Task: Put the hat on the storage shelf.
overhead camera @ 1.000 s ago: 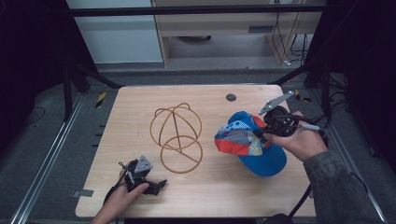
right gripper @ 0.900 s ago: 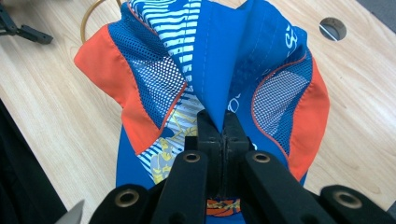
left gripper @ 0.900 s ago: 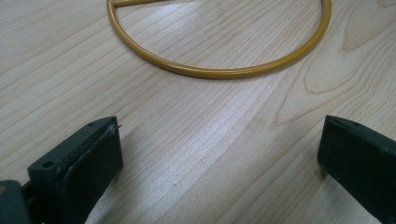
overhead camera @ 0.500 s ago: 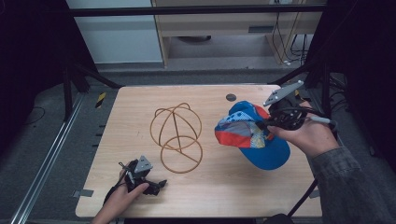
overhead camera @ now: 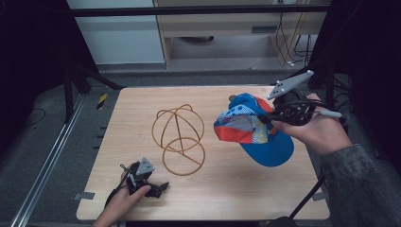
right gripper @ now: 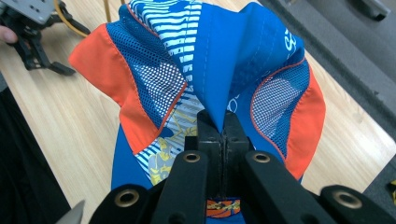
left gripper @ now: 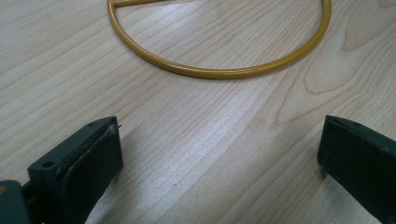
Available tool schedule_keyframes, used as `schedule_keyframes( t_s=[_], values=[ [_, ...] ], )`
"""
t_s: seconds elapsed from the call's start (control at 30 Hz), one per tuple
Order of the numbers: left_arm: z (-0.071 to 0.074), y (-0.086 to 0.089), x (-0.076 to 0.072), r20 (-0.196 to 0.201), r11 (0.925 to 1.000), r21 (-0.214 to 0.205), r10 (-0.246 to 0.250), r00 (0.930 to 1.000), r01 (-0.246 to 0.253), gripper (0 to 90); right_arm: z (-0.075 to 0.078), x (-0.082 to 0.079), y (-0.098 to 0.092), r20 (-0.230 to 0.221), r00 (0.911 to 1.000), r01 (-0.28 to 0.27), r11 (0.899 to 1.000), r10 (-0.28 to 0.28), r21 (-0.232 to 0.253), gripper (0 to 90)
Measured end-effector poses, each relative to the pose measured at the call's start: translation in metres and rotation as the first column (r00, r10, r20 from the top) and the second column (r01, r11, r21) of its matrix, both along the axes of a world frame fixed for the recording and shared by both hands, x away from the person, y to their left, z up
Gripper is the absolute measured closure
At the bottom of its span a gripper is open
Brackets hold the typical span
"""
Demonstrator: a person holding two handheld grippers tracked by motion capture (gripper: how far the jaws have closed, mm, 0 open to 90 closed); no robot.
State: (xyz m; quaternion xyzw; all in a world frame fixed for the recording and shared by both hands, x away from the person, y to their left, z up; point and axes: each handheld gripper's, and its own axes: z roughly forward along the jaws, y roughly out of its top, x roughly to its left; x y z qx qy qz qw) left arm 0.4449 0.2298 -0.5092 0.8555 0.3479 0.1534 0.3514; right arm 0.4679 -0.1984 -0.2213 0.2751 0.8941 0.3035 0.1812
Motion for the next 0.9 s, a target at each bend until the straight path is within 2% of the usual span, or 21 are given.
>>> schedule_keyframes(
  t_s=[0.37, 0.57, 0.9],
  values=[
    [0.000, 0.000, 0.000, 0.000, 1.0000, 0.000, 0.000, 1.0000, 0.000, 0.0, 0.024, -0.002, 0.020, 0.041, 0.9985, -0.037, 0.999, 0.037, -0.006, 89.6],
    [0.000, 0.000, 0.000, 0.000, 1.0000, 0.001, 0.000, 1.0000, 0.000, 0.0, 0.025, -0.002, 0.027, 0.043, 0.9978, -0.049, 0.999, 0.050, -0.007, 89.6],
    [0.000, 0.000, 0.000, 0.000, 1.0000, -0.002, 0.002, 1.0000, -0.002, 0.0, 0.029, 0.001, 0.056, 0.074, 0.9927, -0.097, 0.995, 0.095, 0.013, 89.7]
  ],
)
